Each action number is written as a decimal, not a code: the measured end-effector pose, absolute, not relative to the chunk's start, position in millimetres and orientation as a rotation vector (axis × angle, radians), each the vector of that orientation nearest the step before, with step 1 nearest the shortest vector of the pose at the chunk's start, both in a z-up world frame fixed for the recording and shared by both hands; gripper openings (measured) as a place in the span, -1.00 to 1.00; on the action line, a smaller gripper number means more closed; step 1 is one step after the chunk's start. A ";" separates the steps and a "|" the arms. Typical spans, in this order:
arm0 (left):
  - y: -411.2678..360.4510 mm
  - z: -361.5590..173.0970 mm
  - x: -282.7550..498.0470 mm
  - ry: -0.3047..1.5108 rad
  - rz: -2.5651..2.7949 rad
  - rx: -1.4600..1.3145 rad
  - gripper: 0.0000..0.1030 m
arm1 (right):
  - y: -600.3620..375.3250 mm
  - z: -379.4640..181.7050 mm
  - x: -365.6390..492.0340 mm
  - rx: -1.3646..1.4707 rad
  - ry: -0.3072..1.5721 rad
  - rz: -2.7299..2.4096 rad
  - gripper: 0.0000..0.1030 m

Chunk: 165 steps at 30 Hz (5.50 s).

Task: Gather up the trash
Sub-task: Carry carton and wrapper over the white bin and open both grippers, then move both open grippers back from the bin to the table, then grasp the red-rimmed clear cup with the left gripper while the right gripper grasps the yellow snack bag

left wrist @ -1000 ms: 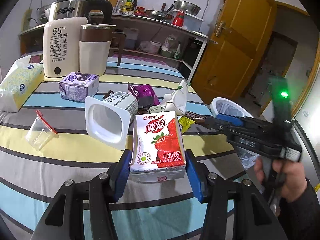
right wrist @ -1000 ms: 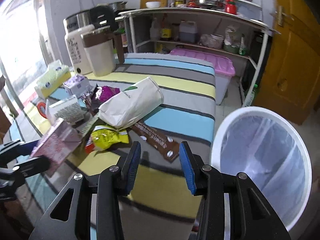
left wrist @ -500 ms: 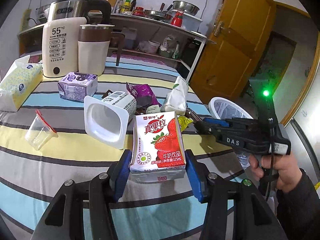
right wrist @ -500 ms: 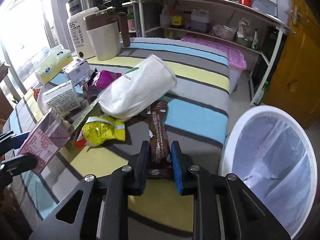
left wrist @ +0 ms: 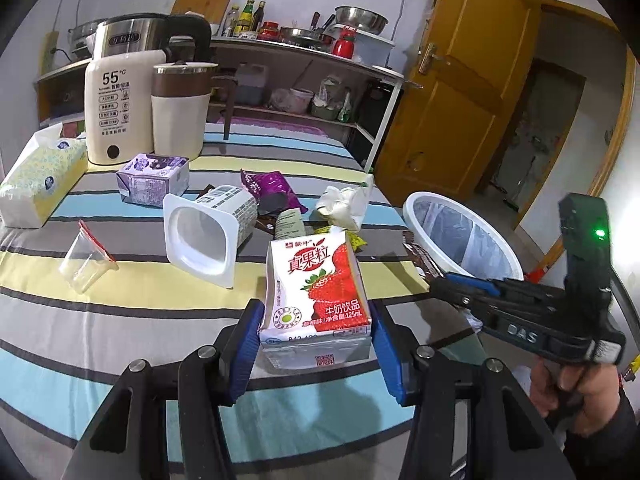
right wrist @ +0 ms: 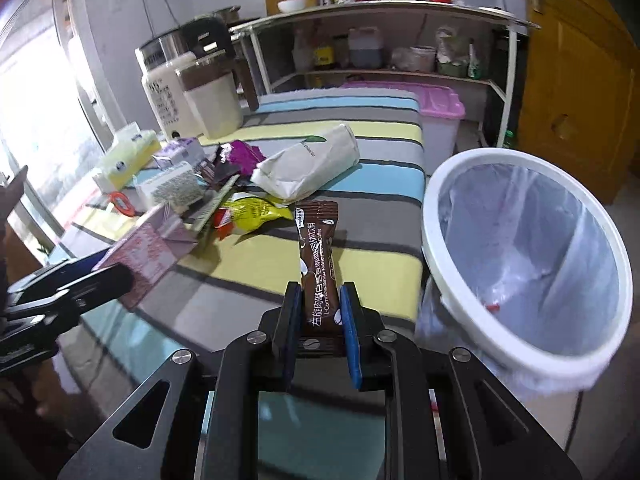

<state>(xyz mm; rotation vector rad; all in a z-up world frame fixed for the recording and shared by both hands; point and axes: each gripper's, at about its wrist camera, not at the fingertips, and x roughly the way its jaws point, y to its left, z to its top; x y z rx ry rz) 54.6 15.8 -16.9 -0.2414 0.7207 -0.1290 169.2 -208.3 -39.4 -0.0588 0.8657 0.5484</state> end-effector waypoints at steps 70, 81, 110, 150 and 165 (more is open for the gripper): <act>-159.0 -6.4 194.4 0.738 -0.507 -0.102 0.03 | -349.3 -37.3 201.7 0.067 0.839 0.201 -0.58; -152.6 -8.0 200.7 0.749 -0.508 -0.142 0.03 | -350.1 -38.7 201.6 0.068 0.842 0.175 -0.36; -63.6 24.9 80.5 0.637 -0.309 -0.141 0.03 | -268.3 10.2 120.0 -0.010 0.712 0.361 -0.36; 22.7 16.4 14.3 0.632 -0.065 -0.175 0.03 | -201.7 1.7 85.0 -0.053 0.711 0.562 -0.30; 93.3 8.6 25.6 0.627 0.125 -0.200 0.03 | -175.1 -11.1 112.9 -0.066 0.761 0.613 -0.28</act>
